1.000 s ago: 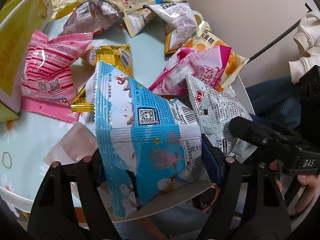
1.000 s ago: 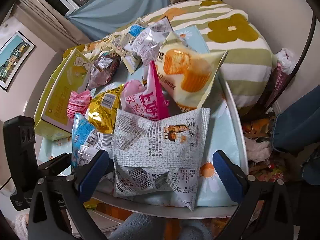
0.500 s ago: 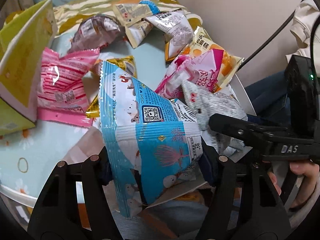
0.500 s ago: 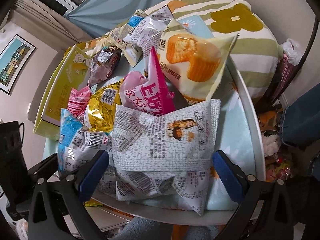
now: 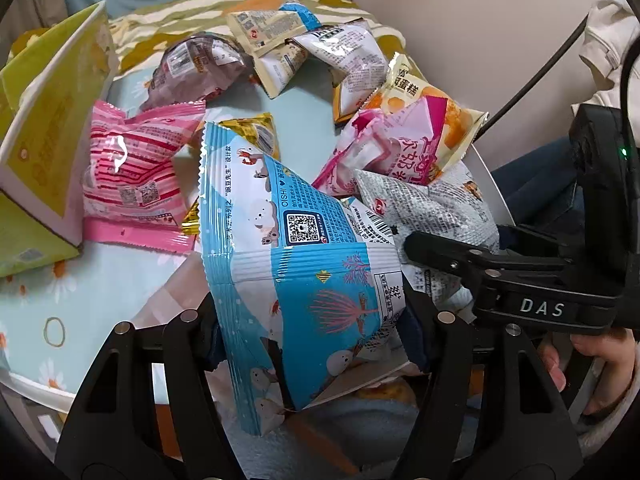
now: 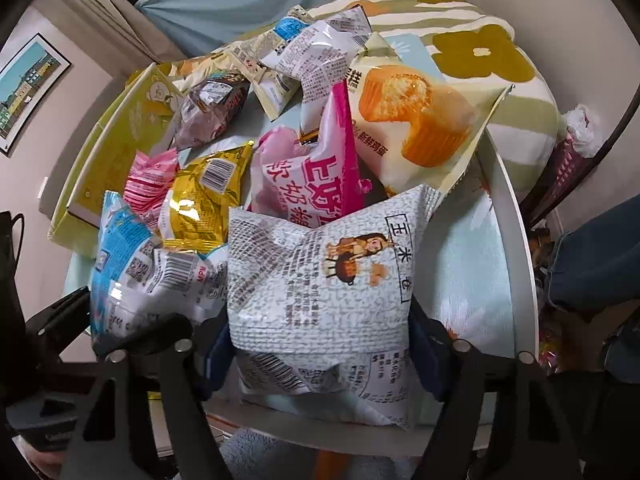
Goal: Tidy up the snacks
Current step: 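Grasp a blue-white bag with the left tool while the right grasps a white printed bag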
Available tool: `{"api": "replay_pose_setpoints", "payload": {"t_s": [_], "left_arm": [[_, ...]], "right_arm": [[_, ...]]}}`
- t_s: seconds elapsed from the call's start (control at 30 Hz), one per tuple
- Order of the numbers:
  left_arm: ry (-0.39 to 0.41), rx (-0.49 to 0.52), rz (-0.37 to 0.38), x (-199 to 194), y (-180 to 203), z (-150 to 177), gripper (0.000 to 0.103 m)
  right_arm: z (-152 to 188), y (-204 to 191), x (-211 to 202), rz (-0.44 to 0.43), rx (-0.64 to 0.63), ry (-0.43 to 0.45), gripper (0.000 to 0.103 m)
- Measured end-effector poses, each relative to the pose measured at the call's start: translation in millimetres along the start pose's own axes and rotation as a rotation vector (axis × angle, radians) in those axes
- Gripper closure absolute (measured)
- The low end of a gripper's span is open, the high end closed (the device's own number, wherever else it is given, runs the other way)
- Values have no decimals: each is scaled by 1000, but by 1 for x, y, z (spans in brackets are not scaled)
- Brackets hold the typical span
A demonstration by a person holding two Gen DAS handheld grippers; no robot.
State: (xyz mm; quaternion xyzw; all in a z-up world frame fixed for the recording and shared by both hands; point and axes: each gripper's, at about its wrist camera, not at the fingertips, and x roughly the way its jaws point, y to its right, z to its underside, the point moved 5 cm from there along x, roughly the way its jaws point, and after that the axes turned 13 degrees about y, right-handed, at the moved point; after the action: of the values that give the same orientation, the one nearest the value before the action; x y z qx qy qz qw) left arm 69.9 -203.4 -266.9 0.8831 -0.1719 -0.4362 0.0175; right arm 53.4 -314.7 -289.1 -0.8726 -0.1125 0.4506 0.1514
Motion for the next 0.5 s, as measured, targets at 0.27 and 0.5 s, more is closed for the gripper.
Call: {"api": "replay_pose_setpoints", "payload": {"t_s": [0.27, 0.5], "left_arm": [[44, 6, 8, -24, 4, -12, 37], [128, 3, -10, -66, -5, -36, 37]], "right_arm": [[-7, -8, -28, 7, -15, 53, 37], [-33, -31, -58, 4, -53, 119, 37]]}}
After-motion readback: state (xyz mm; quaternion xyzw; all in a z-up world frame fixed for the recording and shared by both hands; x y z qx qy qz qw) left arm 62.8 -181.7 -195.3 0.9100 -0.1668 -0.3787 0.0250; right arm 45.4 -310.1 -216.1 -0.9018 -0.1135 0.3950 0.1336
